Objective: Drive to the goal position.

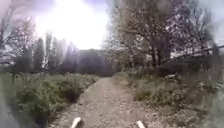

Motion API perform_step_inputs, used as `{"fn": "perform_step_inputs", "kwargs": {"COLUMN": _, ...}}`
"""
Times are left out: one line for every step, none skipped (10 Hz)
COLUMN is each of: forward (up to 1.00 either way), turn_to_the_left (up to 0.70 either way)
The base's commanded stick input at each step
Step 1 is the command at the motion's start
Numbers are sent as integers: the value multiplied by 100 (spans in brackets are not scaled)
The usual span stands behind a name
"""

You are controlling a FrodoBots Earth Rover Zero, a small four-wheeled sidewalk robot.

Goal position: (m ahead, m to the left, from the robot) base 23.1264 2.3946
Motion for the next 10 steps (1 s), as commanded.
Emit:
{"fn": "perform_step_inputs", "kwargs": {"forward": 70, "turn_to_the_left": 0}}
{"fn": "perform_step_inputs", "kwargs": {"forward": 70, "turn_to_the_left": 0}}
{"fn": "perform_step_inputs", "kwargs": {"forward": 70, "turn_to_the_left": 0}}
{"fn": "perform_step_inputs", "kwargs": {"forward": 70, "turn_to_the_left": 0}}
{"fn": "perform_step_inputs", "kwargs": {"forward": 70, "turn_to_the_left": 0}}
{"fn": "perform_step_inputs", "kwargs": {"forward": 70, "turn_to_the_left": 0}}
{"fn": "perform_step_inputs", "kwargs": {"forward": 70, "turn_to_the_left": 0}}
{"fn": "perform_step_inputs", "kwargs": {"forward": 70, "turn_to_the_left": 0}}
{"fn": "perform_step_inputs", "kwargs": {"forward": 70, "turn_to_the_left": 0}}
{"fn": "perform_step_inputs", "kwargs": {"forward": 70, "turn_to_the_left": 0}}
